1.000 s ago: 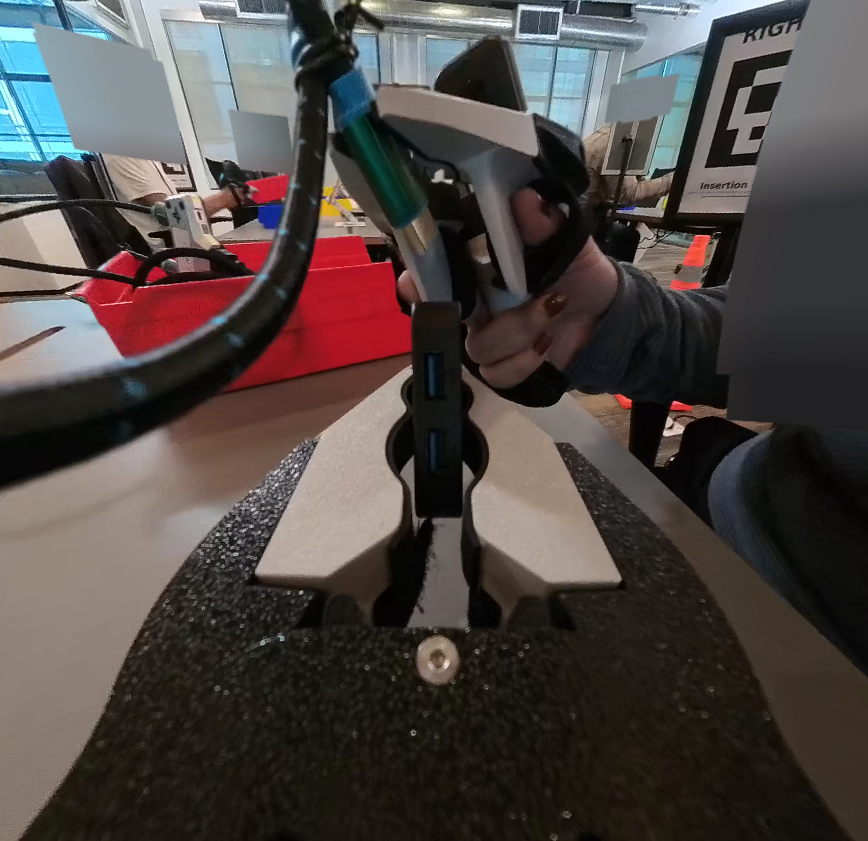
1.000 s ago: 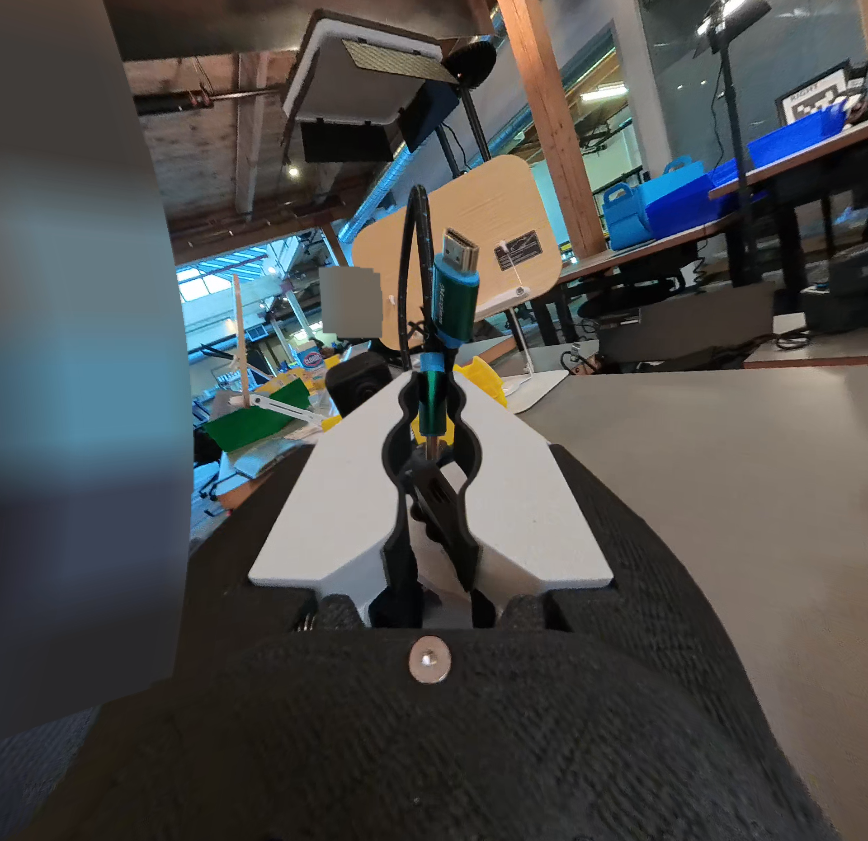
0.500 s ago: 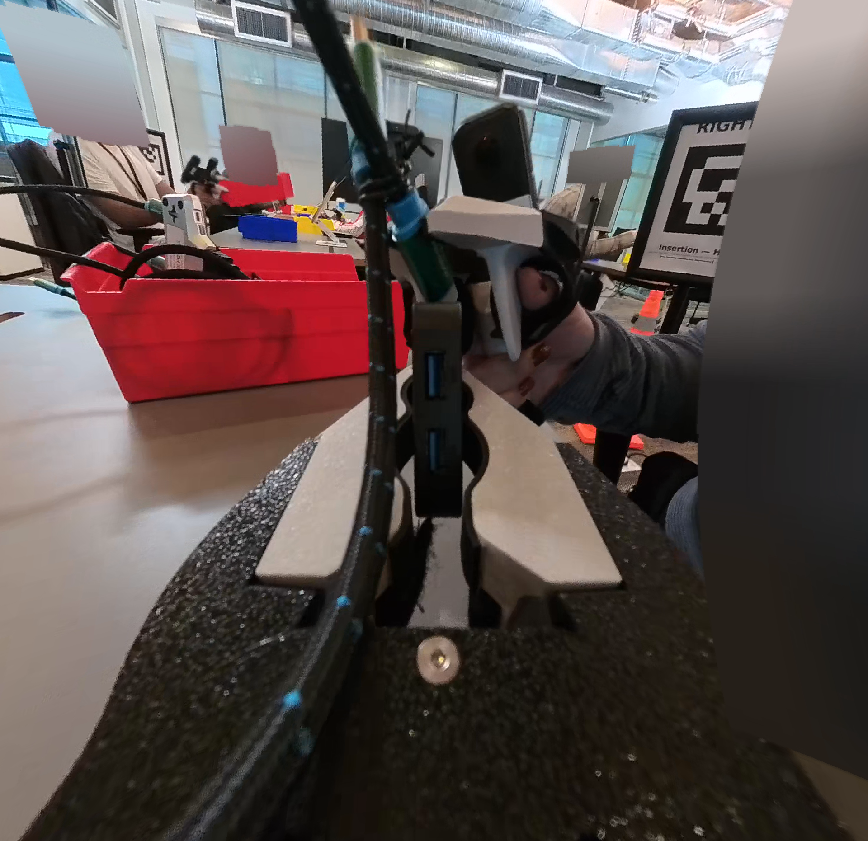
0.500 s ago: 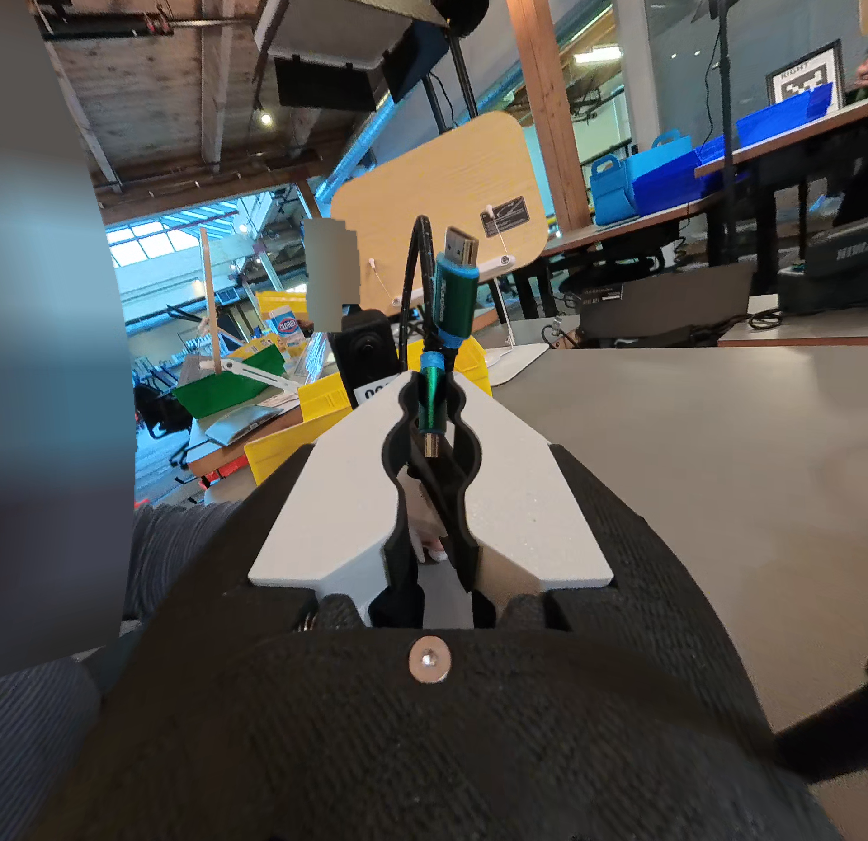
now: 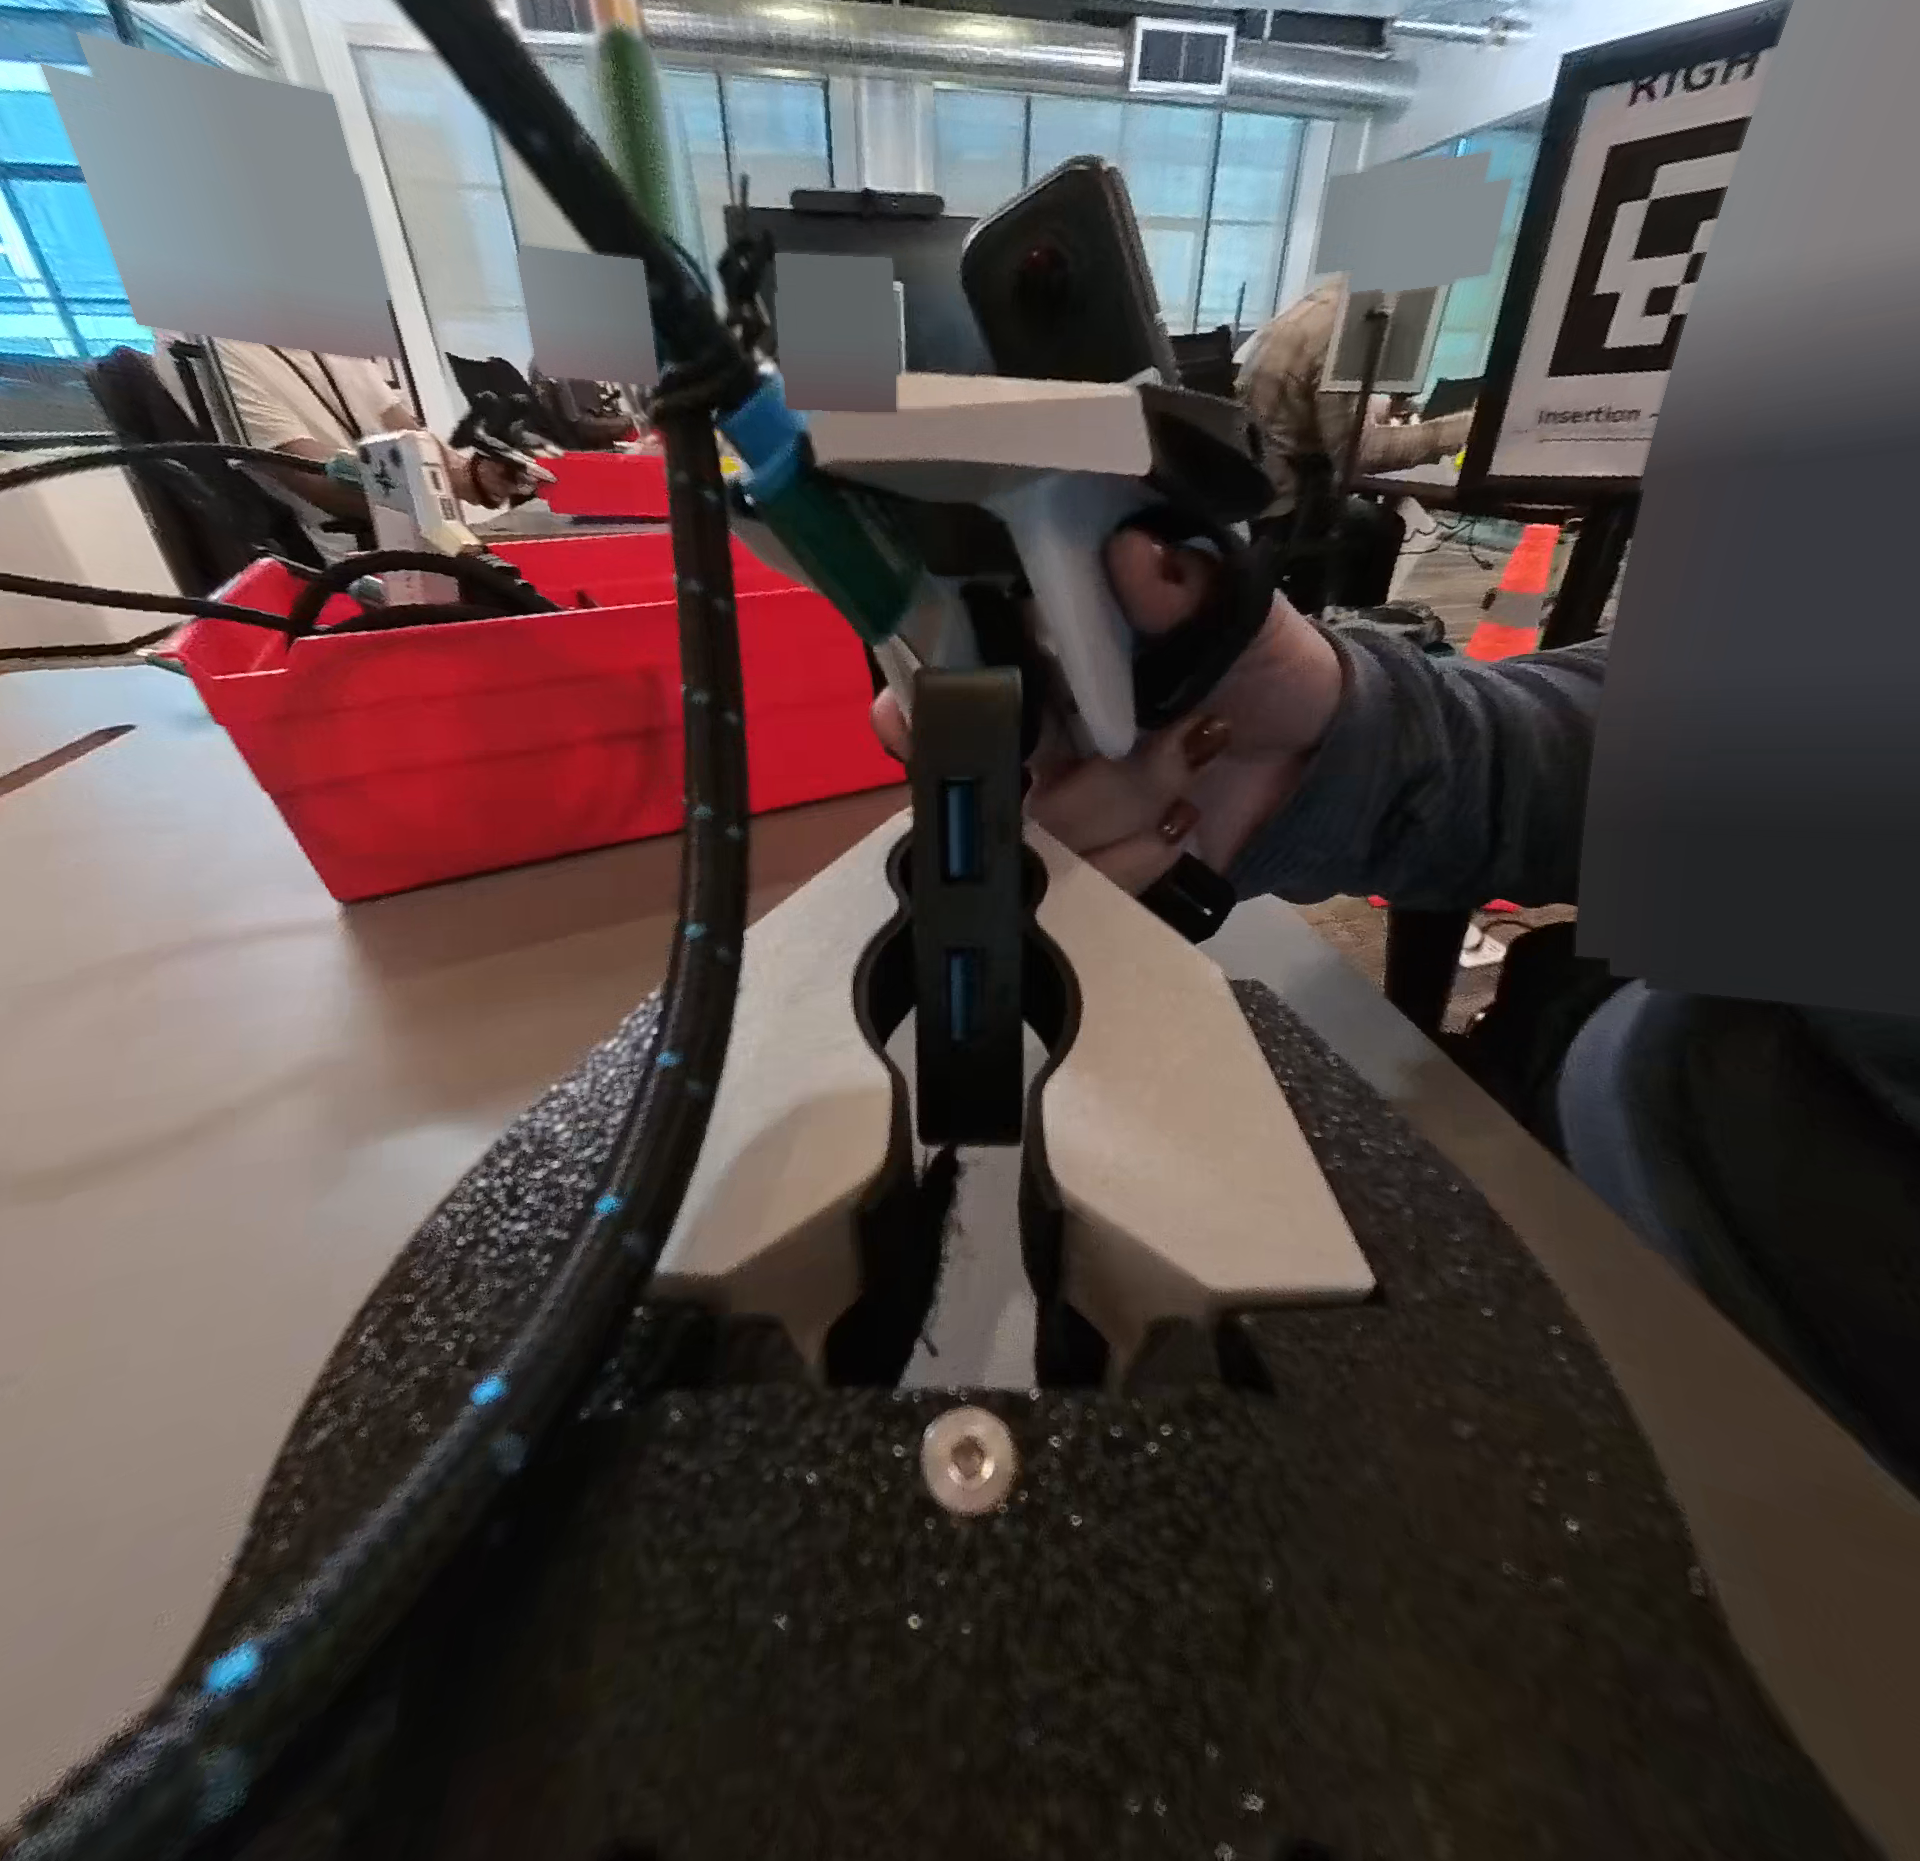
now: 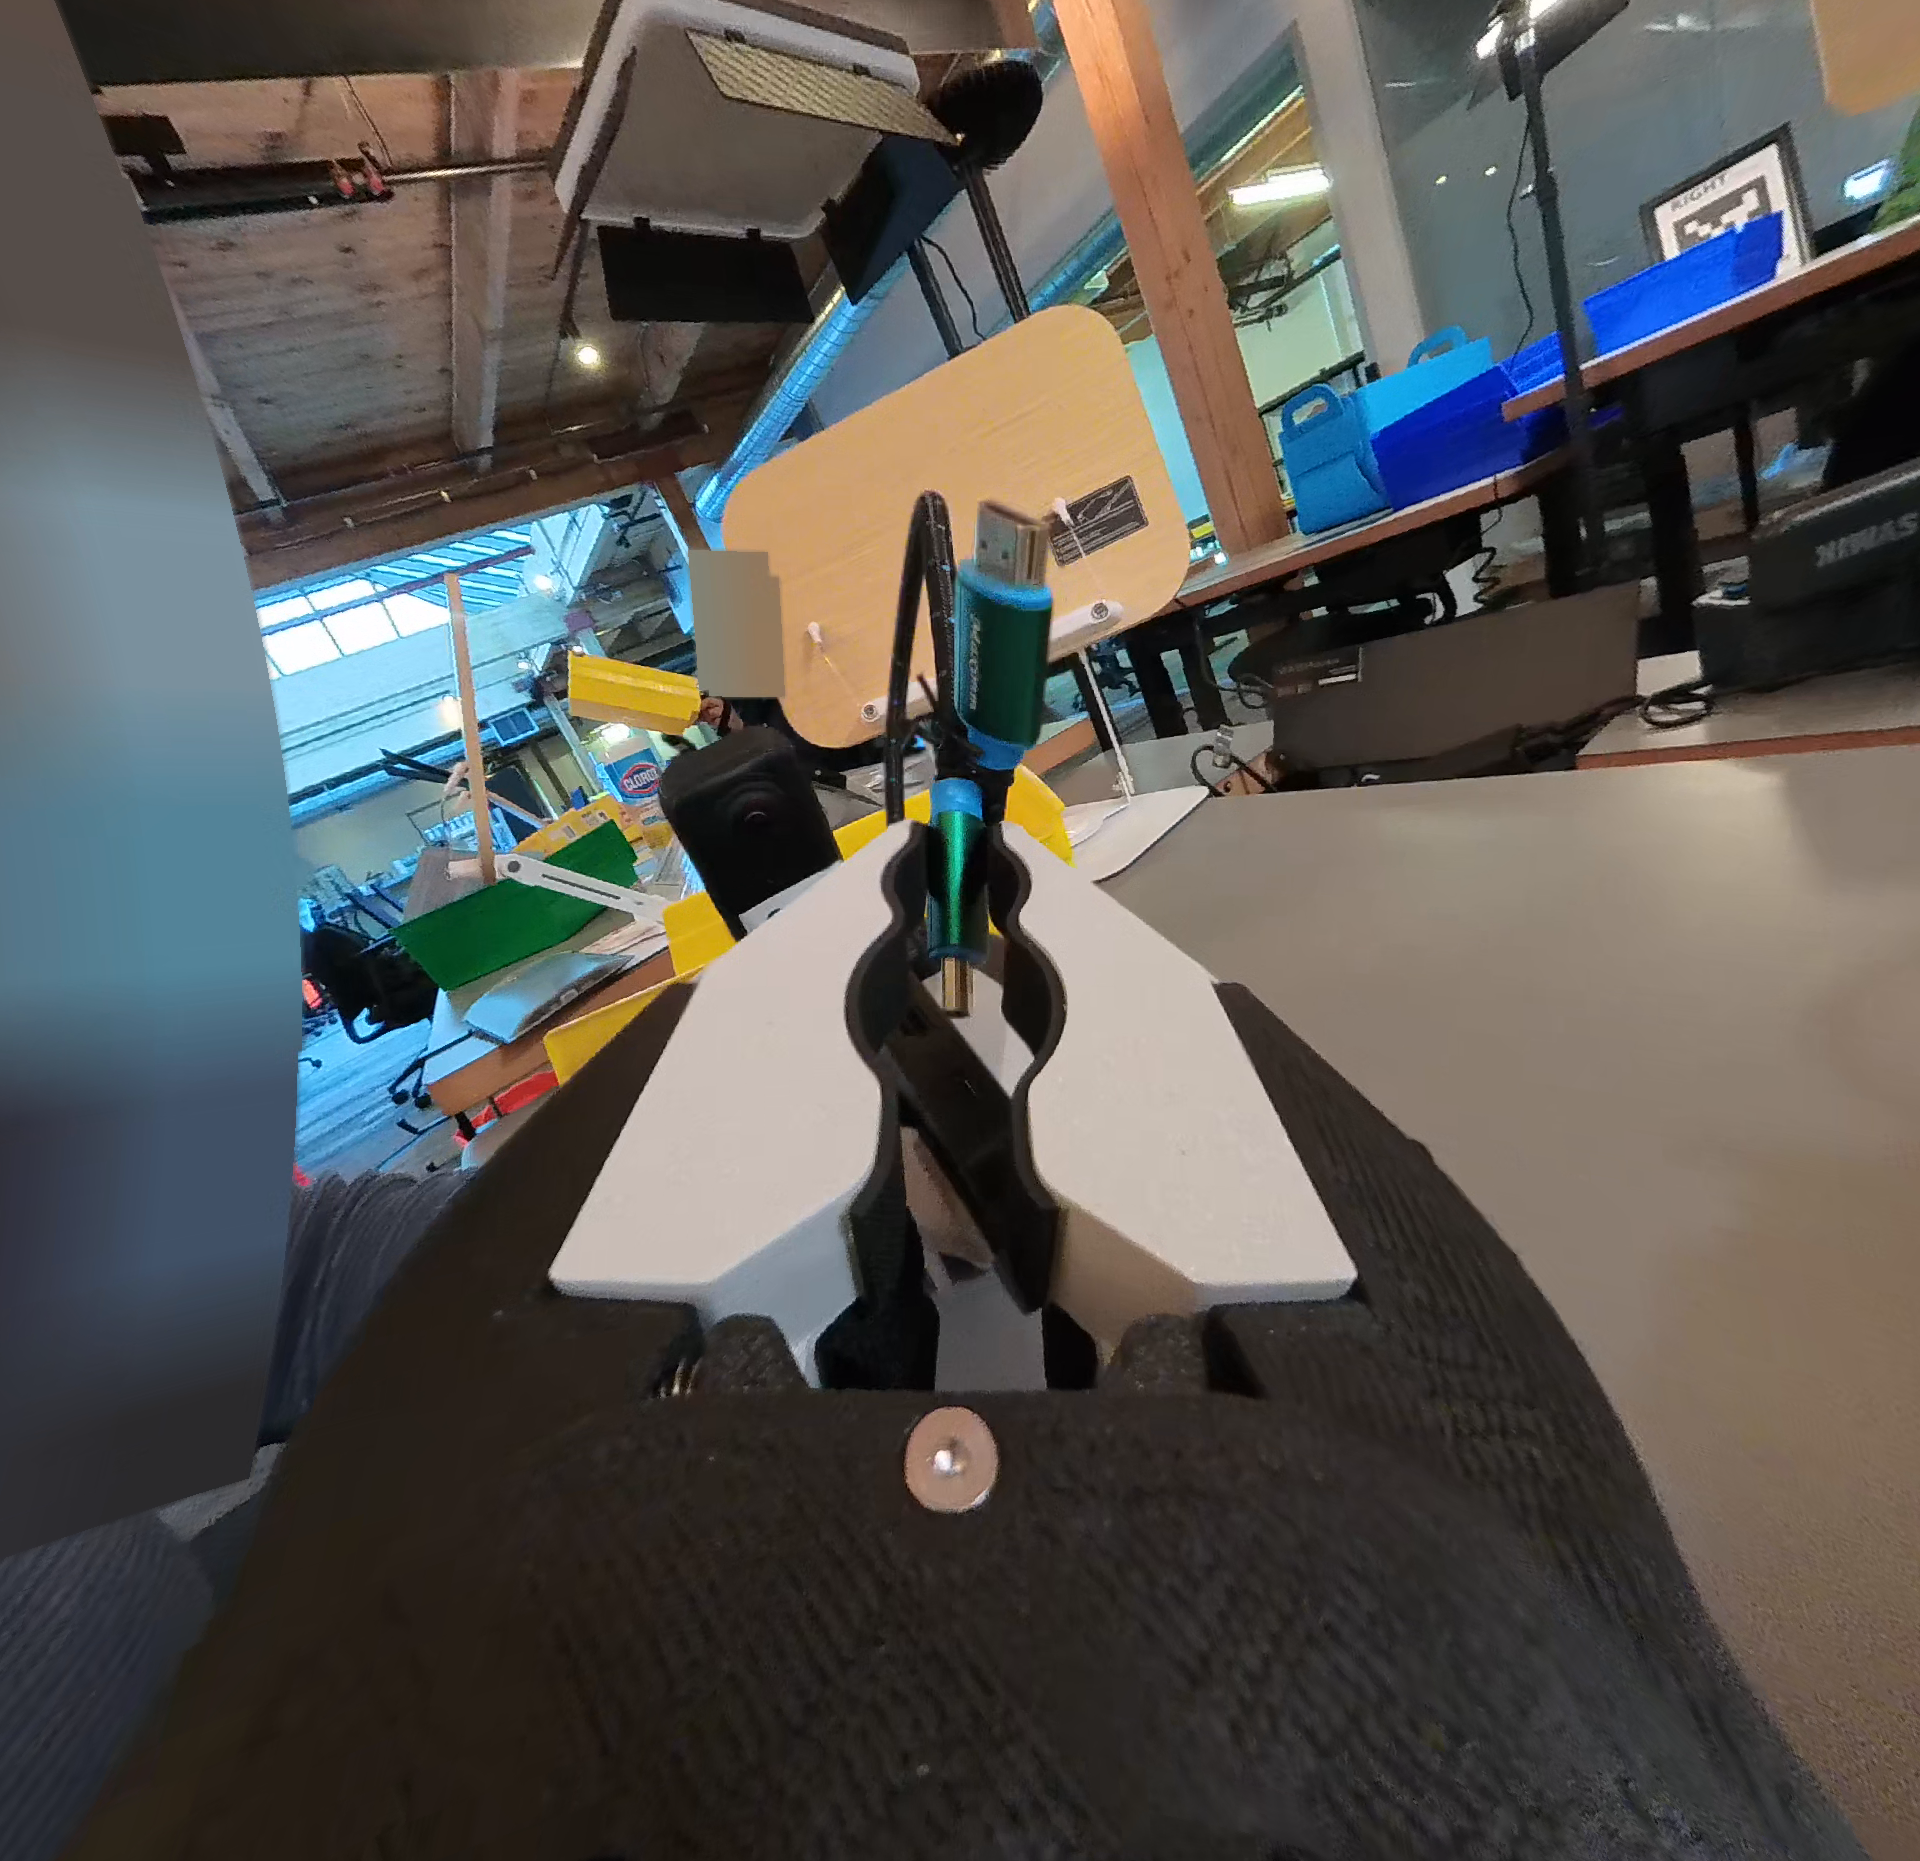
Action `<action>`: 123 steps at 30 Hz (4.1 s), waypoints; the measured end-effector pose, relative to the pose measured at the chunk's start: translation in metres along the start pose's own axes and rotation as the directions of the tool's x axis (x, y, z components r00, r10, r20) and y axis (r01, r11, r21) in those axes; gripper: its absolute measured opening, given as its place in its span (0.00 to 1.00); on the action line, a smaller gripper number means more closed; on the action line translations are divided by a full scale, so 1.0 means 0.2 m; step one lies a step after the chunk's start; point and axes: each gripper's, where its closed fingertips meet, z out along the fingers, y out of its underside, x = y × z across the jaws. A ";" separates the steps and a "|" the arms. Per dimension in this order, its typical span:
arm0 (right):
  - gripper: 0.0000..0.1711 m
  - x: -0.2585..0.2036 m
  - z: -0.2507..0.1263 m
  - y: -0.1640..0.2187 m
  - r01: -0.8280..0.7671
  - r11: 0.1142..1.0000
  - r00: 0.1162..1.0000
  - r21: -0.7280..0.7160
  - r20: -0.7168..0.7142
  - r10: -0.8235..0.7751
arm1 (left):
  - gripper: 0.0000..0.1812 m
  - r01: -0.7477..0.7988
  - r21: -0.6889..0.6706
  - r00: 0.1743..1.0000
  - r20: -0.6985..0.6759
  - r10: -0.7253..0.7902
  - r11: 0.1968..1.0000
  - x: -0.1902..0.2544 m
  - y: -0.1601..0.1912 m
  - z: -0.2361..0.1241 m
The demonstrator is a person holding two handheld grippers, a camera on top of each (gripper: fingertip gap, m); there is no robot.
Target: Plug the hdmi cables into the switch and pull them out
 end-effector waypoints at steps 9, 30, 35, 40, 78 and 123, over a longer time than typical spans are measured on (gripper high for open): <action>0.05 -0.01 0.01 0.01 0.022 0.999 1.000 -0.034 0.003 -0.022 | 0.06 0.011 0.009 1.000 0.018 -0.011 1.000 -0.02 0.00 -0.01; 0.06 0.36 -0.41 0.08 -0.265 0.915 0.776 0.304 -0.496 0.390 | 0.06 -0.333 -0.862 0.136 0.358 0.924 0.383 -0.60 0.02 -0.46; 0.06 0.36 -0.47 0.30 -0.400 0.876 0.677 0.267 -0.559 0.480 | 0.06 -0.292 -0.834 0.182 0.433 0.883 0.469 -0.65 0.04 -0.54; 0.32 0.22 -0.47 0.42 -0.437 0.899 0.750 -0.033 -0.566 0.343 | 0.06 -0.315 -0.814 0.230 0.433 0.871 0.488 -0.64 0.07 -0.50; 0.06 0.34 -0.27 0.38 0.523 -0.119 0.423 -0.844 0.378 -0.823 | 0.07 -0.526 -0.840 0.038 0.131 0.991 0.131 -0.46 0.09 -0.30; 0.04 0.30 -0.21 0.56 0.281 0.569 0.952 -0.773 0.298 -0.065 | 0.06 -0.546 -0.837 0.054 -0.068 0.996 -0.027 -0.48 0.25 -0.38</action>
